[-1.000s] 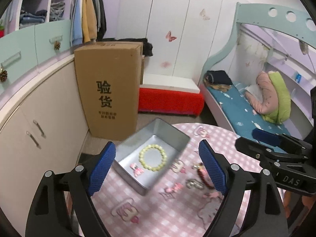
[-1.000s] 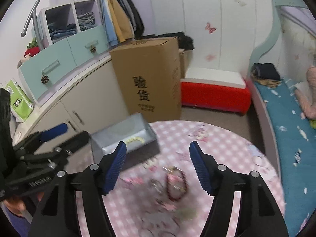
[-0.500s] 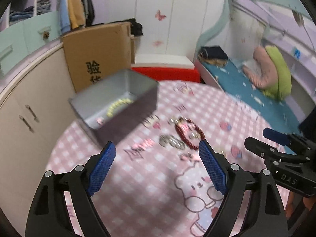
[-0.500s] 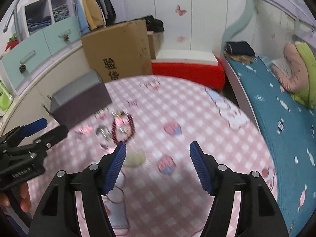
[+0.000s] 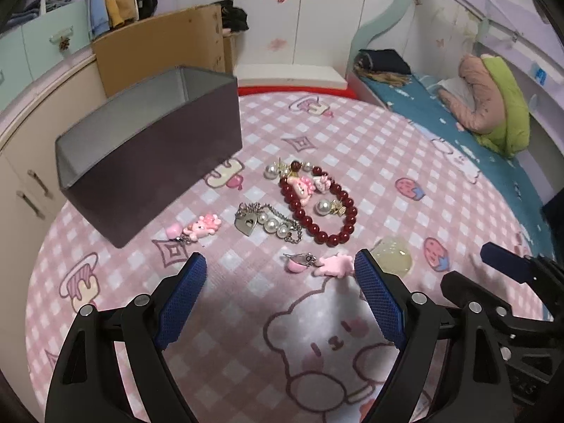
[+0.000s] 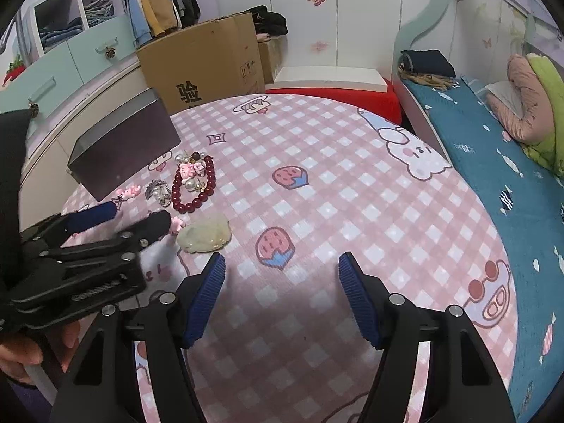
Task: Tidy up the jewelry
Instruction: 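Move the right tool back to the pale jade pendant and grasp it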
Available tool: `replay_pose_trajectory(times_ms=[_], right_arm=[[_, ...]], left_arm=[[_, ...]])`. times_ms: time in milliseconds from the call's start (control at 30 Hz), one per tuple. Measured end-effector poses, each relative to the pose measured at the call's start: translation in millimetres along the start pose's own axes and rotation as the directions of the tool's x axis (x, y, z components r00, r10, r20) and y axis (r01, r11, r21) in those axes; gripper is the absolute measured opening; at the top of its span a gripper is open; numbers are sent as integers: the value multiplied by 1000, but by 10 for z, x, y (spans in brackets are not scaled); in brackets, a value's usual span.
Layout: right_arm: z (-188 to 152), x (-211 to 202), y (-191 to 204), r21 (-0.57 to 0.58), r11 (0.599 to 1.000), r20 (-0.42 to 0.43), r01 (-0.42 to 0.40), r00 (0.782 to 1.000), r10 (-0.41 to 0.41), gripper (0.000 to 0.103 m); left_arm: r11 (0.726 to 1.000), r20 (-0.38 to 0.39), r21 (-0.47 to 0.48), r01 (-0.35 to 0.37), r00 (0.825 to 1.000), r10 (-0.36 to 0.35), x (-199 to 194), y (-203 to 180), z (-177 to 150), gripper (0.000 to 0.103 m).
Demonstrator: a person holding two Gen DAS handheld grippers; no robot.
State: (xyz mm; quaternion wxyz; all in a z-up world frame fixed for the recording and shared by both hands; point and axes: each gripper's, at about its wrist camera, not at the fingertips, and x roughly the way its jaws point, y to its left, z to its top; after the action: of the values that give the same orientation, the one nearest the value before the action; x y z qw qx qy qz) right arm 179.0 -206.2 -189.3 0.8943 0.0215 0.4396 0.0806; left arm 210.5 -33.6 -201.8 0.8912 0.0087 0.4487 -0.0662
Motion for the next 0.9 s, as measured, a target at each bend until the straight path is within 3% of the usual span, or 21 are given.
replay_pose_trajectory(times_ms=[200, 367, 600, 900], right_arm=[[33, 64, 36, -17, 1000, -4, -10, 1000, 10, 65], [54, 123, 105, -29, 999, -12, -19, 1000, 19, 65], [71, 198, 222, -42, 999, -23, -25, 999, 24, 66], [93, 237, 354, -64, 998, -26, -25, 999, 24, 66]], left_arm=[[1000, -5, 6, -19, 1000, 19, 75, 15, 0, 82], [1000, 4, 8, -9, 1000, 9, 38, 86, -7, 66], [999, 33, 24, 26, 999, -27, 12, 197, -16, 33], [991, 22, -32, 128, 992, -127, -55, 400, -69, 23]])
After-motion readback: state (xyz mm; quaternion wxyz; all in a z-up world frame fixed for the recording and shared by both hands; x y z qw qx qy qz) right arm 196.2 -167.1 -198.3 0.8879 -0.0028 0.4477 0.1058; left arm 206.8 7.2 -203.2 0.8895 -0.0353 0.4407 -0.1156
